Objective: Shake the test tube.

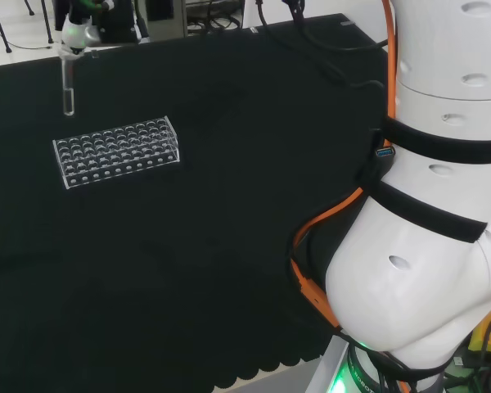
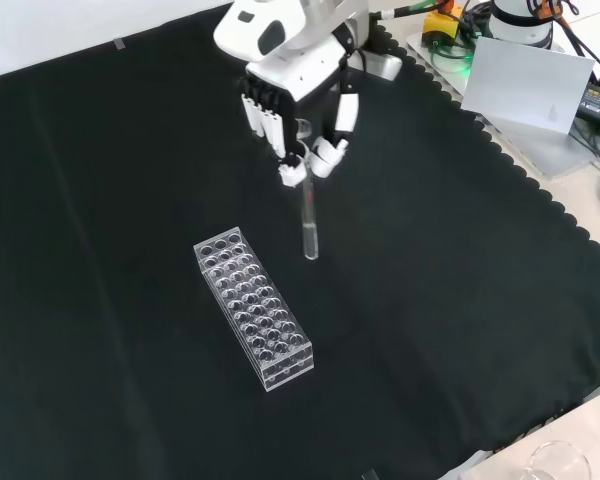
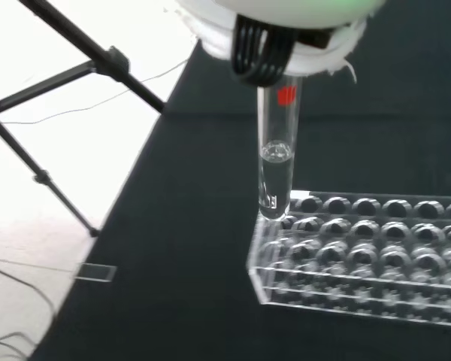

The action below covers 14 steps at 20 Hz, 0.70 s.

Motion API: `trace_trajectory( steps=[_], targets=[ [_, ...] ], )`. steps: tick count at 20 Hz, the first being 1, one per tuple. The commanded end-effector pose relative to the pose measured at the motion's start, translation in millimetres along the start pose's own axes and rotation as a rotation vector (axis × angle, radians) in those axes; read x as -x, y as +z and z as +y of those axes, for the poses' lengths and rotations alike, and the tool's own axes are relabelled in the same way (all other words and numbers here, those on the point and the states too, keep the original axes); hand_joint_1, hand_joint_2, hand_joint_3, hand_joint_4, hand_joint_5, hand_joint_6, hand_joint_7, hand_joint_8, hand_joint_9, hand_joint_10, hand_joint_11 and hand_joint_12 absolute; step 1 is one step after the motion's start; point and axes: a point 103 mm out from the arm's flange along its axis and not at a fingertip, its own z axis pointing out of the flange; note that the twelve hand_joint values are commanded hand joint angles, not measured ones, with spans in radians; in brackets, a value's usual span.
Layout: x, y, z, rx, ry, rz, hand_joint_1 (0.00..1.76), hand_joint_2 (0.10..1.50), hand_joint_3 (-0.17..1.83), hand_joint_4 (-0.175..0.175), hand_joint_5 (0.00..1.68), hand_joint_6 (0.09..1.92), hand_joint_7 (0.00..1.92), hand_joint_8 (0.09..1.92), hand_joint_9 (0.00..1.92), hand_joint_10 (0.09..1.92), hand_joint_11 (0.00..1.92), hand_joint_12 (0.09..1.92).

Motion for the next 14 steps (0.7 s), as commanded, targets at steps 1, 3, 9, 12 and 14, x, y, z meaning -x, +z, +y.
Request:
trace_trajectory(
  steps=[1,3,9,12,14],
  targets=[
    [96,-8,7,0.02,0.171,-0.153,1.34,0.69,0.53,-0.175,1.41,0.09,1.46,0.54,1.61,0.95,1.41,1.13],
    [134,-14,6,0.028,0.247,-0.182,1.34,0.69,0.53,-0.175,1.41,0.09,1.46,0.54,1.61,0.95,1.41,1.13],
    [200,-28,-7,0.047,0.384,-0.232,1.34,0.69,0.53,-0.175,1.41,0.09,1.46,0.54,1.61,0.95,1.41,1.13],
    [200,-30,-9,0.05,0.384,-0.228,1.34,0.69,0.53,-0.175,1.41,0.09,1.46,0.54,1.61,0.95,1.41,1.13],
    [195,-31,-8,0.055,0.371,-0.216,1.34,0.69,0.53,-0.175,1.41,0.09,1.46,0.54,1.61,0.95,1.41,1.13]
  ],
)
